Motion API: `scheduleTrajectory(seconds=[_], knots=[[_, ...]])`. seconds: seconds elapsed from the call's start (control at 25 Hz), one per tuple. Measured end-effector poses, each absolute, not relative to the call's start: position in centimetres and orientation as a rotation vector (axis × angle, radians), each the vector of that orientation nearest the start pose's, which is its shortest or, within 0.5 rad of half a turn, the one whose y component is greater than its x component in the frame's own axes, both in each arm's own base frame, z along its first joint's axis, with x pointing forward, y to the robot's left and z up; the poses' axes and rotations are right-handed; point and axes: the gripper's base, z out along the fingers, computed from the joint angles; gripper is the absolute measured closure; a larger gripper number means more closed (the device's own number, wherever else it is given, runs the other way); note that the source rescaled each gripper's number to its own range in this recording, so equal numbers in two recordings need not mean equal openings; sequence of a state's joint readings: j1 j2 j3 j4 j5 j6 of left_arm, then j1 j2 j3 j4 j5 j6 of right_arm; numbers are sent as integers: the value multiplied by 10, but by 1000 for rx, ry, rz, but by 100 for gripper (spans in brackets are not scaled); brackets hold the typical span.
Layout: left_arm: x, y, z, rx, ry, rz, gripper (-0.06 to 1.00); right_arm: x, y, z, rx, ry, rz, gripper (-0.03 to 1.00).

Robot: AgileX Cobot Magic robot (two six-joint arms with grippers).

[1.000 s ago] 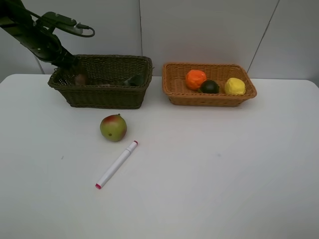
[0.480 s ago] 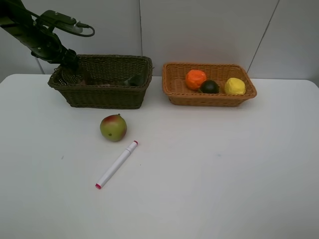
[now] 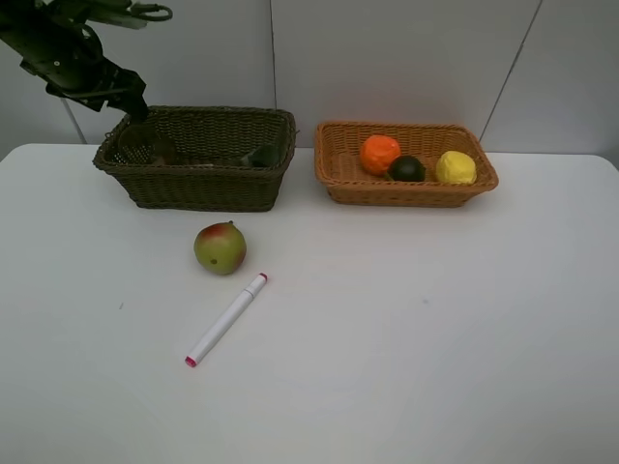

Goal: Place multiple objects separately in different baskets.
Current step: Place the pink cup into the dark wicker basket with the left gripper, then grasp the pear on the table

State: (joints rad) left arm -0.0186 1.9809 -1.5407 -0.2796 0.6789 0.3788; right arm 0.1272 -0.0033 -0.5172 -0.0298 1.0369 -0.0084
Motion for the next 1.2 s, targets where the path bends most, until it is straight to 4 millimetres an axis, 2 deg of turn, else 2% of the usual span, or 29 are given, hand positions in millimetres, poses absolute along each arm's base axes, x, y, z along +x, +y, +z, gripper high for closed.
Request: scheduleTrajectory(seconds=[0.12, 0.44, 0.52, 0.68, 0.8, 0.96, 1.08, 1.2], knots=[[425, -29, 236, 261, 2621, -269, 3, -6, -3, 284, -134, 1995, 41, -3], [395, -52, 240, 252, 2872, -538, 3, -6, -3, 284, -134, 1995, 41, -3], [389, -65, 240, 283, 2919, -571, 3, -6, -3, 284, -134, 1995, 41, -3], [377, -108, 241, 402, 2952, -598, 3, -6, -3, 284, -134, 1995, 41, -3], [366, -141, 240, 499, 2960, -566, 3, -6, -3, 284, -134, 1995, 41, -3], [352, -177, 236, 570, 2955, -384, 3, -6, -3, 284, -134, 1995, 41, -3], [346, -191, 235, 562, 2941, -232, 3, -6, -3, 284, -134, 1995, 41, -3], [345, -198, 233, 524, 2933, -193, 3, -6, -3, 284, -134, 1995, 41, -3]])
